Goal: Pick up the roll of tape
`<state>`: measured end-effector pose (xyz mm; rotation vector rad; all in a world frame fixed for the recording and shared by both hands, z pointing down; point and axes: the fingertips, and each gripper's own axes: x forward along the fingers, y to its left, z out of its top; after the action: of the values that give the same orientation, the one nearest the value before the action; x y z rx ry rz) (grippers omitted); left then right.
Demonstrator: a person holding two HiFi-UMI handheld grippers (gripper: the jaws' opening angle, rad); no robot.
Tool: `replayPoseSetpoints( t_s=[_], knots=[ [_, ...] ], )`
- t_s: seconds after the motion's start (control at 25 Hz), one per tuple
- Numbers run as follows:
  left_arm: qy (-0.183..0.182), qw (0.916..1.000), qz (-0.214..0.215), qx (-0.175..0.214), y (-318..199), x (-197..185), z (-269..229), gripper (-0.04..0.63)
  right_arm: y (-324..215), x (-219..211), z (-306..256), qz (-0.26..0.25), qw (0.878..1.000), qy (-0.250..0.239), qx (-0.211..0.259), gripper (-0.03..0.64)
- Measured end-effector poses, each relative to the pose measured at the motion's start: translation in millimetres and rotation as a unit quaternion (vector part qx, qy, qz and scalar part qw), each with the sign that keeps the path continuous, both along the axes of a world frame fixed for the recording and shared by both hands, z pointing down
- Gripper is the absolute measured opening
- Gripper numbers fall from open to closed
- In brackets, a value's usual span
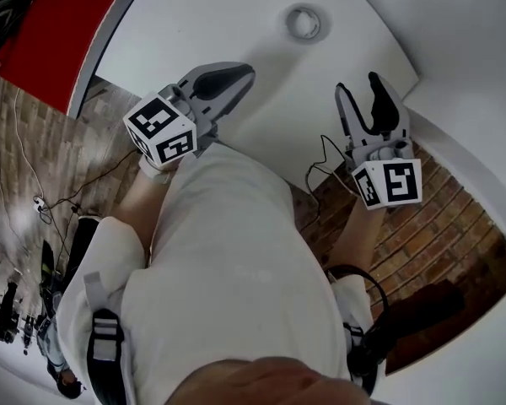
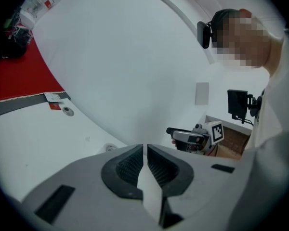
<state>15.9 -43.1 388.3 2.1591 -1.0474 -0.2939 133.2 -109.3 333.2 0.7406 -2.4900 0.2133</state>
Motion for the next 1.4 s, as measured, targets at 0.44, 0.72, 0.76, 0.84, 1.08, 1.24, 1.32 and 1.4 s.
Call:
replayPoseSetpoints(
  t_s=[0.44, 0.72, 0.76, 0.84, 1.08, 1.24, 1.32, 1.4],
  knots=[
    [0.031, 0.9989, -0.013, -0.034, -33.6, -53.2, 48.3, 0.011, -22.3, -57.8, 72.1, -0.051, 0.992, 0.109, -0.040, 0.244],
    [0.057, 0.9967, 0.002, -0.059, -46.6, -68.6, 83.7, 0.011, -35.9, -77.6, 126.7, -0.073, 0.980, 0.169, -0.076, 0.244],
    [0.060, 0.9963, 0.004, -0.061, -48.4, -70.2, 89.5, 0.011, -37.4, -79.6, 135.7, -0.076, 0.977, 0.180, -0.080, 0.244],
    [0.065, 0.9959, 0.006, -0.063, -52.7, -73.9, 100.1, 0.011, -40.6, -83.4, 153.2, -0.081, 0.972, 0.200, -0.088, 0.244],
    [0.085, 0.9936, 0.020, -0.073, -59.0, -82.7, 126.0, 0.011, -44.1, -86.9, 198.2, -0.086, 0.956, 0.250, -0.124, 0.244],
    [0.090, 0.9926, 0.021, -0.080, -58.7, -88.3, 141.2, 0.011, -44.8, -87.5, 220.6, -0.090, 0.948, 0.271, -0.144, 0.244],
    [0.097, 0.9916, 0.025, -0.082, -56.6, -89.7, 146.2, 0.011, -44.7, -89.6, 230.0, -0.096, 0.943, 0.281, -0.150, 0.244],
    [0.101, 0.9910, 0.031, -0.082, -55.9, -90.6, 149.9, 0.011, -46.0, -93.0, 239.6, -0.104, 0.939, 0.290, -0.153, 0.242]
  ],
)
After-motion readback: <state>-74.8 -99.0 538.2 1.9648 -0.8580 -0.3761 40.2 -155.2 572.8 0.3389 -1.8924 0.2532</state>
